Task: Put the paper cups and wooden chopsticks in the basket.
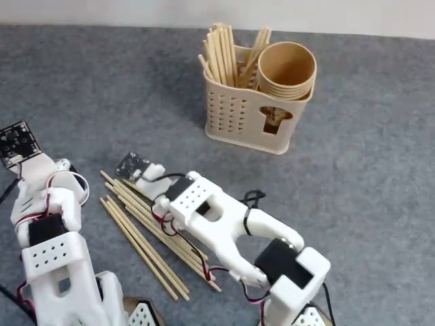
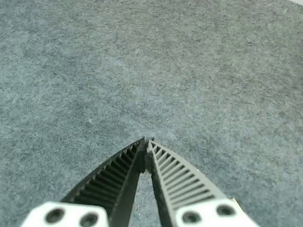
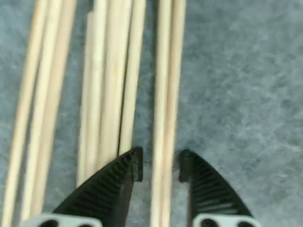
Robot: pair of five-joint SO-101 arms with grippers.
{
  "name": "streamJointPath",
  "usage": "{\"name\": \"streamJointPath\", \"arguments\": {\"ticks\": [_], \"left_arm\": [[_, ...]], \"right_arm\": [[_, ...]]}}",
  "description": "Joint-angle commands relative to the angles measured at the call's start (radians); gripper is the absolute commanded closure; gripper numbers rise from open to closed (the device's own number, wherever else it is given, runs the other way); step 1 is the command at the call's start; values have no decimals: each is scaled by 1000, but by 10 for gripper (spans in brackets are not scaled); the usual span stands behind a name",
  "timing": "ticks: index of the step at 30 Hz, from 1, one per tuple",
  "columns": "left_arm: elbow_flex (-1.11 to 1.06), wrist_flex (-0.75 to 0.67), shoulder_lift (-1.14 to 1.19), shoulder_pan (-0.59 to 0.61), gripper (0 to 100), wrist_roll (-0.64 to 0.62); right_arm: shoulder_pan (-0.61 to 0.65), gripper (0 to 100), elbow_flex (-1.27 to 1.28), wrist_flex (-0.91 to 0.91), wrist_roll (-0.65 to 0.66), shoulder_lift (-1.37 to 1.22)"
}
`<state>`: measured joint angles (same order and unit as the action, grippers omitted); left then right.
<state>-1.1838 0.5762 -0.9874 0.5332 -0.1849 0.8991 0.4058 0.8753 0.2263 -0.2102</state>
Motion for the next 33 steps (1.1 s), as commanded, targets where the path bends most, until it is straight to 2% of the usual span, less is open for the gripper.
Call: {"name": "streamJointPath", "arguments": {"ticks": [1, 3, 6, 13, 21, 26, 33], "left_arm": [[13, -20, -18, -1, 968, -8], [13, -20, -18, -1, 968, -8], [13, -20, -16, -1, 968, -8], [13, -20, -15, -1, 968, -8], [13, -20, -13, -1, 968, -8], [13, -20, -13, -1, 968, -6], [13, -20, -13, -1, 968, -6]], "right_arm": [[-12, 963, -62, 7, -3, -65], [-16, 997, -87, 10, 48, -77], [-33, 992, -117, 104, 109, -77], [-104, 992, -305, 351, 120, -74], [-156, 992, -415, 504, 120, -74], [-157, 992, -450, 559, 120, -53], [-205, 992, -378, 516, 120, 139]]}}
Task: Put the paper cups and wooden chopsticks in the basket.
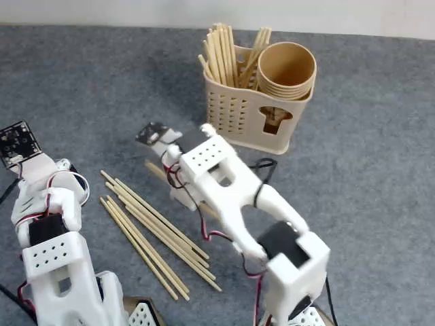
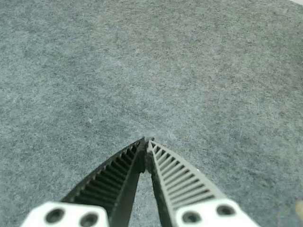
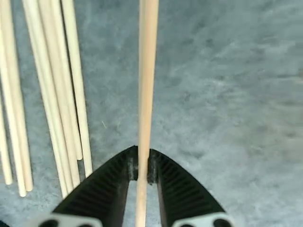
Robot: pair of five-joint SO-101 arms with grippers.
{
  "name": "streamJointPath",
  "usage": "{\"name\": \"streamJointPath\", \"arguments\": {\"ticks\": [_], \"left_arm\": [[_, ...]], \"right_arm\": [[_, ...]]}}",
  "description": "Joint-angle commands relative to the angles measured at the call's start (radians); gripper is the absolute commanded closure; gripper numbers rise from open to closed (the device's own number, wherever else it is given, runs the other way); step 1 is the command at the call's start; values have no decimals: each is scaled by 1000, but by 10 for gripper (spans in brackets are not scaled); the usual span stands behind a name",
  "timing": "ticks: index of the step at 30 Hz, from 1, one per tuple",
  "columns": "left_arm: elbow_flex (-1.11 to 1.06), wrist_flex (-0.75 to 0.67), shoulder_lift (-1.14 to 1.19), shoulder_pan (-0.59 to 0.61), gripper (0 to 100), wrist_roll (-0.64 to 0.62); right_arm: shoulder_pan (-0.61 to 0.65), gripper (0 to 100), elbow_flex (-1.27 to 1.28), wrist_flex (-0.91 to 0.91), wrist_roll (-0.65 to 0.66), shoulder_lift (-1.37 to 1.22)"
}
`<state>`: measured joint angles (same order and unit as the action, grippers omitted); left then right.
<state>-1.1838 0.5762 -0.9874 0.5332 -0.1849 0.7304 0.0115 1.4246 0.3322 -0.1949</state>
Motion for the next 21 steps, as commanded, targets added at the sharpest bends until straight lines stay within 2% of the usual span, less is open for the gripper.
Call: {"name": "streamJointPath", "arguments": {"ticks": [1, 21], "left_arm": [[13, -20, -15, -1, 968, -6], [13, -20, -15, -1, 968, -6]], "right_arm": [[-47, 992, 42, -61, 14, 151], [-58, 992, 634, -573, -25, 799]]}}
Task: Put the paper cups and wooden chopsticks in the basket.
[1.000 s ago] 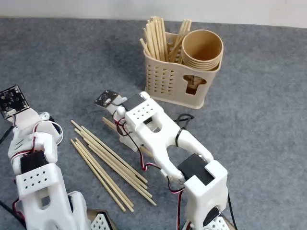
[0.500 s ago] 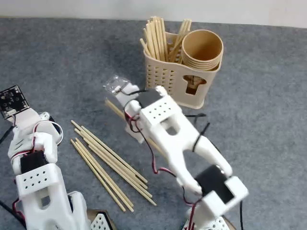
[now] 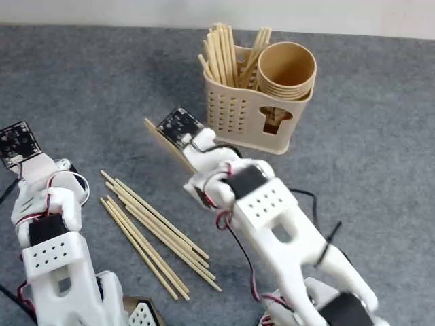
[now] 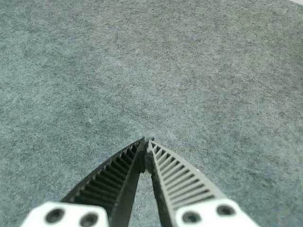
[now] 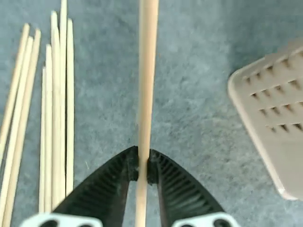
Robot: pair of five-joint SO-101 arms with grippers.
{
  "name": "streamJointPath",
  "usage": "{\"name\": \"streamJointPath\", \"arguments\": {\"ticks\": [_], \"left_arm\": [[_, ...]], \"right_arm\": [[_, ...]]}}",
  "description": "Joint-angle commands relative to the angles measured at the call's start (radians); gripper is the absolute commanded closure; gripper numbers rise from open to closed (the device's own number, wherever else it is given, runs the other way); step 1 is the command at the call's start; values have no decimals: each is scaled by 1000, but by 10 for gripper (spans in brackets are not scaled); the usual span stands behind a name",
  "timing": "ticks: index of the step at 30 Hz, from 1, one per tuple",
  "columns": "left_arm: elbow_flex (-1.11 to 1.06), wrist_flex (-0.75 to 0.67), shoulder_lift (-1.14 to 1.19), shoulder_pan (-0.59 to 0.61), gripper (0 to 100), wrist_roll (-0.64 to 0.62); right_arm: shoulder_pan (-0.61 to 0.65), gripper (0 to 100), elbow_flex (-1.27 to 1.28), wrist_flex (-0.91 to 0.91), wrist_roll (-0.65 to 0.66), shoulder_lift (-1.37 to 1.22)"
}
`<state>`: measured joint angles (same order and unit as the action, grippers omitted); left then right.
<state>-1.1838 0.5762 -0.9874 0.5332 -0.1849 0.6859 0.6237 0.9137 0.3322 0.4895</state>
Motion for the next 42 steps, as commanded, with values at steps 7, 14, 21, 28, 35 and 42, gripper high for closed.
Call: {"name": "streamJointPath", "arguments": {"ticks": [7, 14, 21, 28, 35, 42], "left_arm": [[13, -20, -15, -1, 968, -6], [13, -20, -13, -1, 968, -6], [13, -20, -13, -1, 968, -6], [13, -20, -13, -1, 968, -6], [13, -20, -15, -1, 968, -6], [13, -20, -15, -1, 968, -6]], "right_arm": [[-15, 992, 97, -116, -195, 315], [-70, 989, 96, -119, -347, 501], [-74, 989, 101, -400, -351, 521], [-74, 992, 94, -727, -351, 463], [-110, 992, -1, -924, -347, 366], [-248, 992, -154, -929, -351, 176]]}}
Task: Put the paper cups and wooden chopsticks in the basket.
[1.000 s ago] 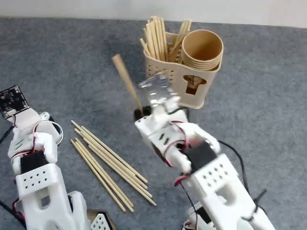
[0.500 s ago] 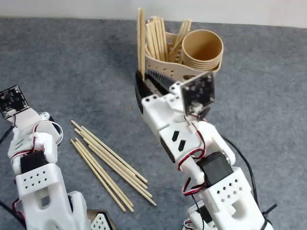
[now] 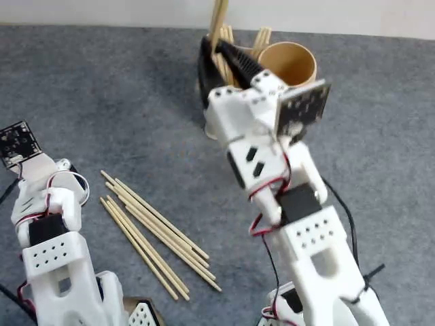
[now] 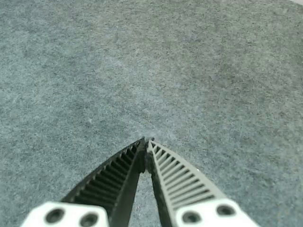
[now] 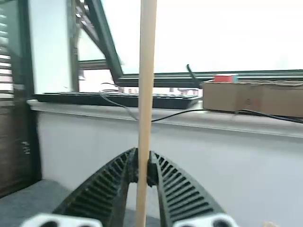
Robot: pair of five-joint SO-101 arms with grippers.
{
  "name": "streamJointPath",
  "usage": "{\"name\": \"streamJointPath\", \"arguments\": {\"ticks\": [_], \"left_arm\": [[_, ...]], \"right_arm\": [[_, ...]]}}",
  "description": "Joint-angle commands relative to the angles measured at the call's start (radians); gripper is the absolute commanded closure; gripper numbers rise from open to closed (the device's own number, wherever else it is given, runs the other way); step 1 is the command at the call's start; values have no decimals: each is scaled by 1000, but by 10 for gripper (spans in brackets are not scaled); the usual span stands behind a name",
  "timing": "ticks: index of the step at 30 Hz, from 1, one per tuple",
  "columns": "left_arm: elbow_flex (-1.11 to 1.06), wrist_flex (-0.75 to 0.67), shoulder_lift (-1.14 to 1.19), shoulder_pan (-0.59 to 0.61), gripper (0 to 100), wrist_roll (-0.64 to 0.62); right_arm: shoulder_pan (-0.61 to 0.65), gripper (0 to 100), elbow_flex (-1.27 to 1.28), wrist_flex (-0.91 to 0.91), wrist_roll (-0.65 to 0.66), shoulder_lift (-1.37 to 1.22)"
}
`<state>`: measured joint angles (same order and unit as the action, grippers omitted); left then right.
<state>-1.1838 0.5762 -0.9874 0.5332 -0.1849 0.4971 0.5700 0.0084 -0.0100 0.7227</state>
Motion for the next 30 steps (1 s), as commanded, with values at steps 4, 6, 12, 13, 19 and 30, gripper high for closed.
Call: {"name": "streamJointPath", "arguments": {"ticks": [4, 6, 12, 13, 19, 30], "left_arm": [[13, -20, -16, -1, 968, -6], [13, -20, -16, -1, 968, -6], [13, -20, -18, -1, 968, -6], [13, -20, -18, -1, 968, -6], [13, -20, -18, -1, 968, -6], [13, -20, -18, -1, 968, -6]], "right_arm": [[-133, 992, -151, -25, -9, -180], [-166, 992, -166, -31, -11, -236], [-208, 992, -166, -243, -11, -383], [-208, 992, -168, -252, -11, -404], [-203, 991, -173, -251, -5, -489], [-165, 847, -173, -194, -5, -492]]}}
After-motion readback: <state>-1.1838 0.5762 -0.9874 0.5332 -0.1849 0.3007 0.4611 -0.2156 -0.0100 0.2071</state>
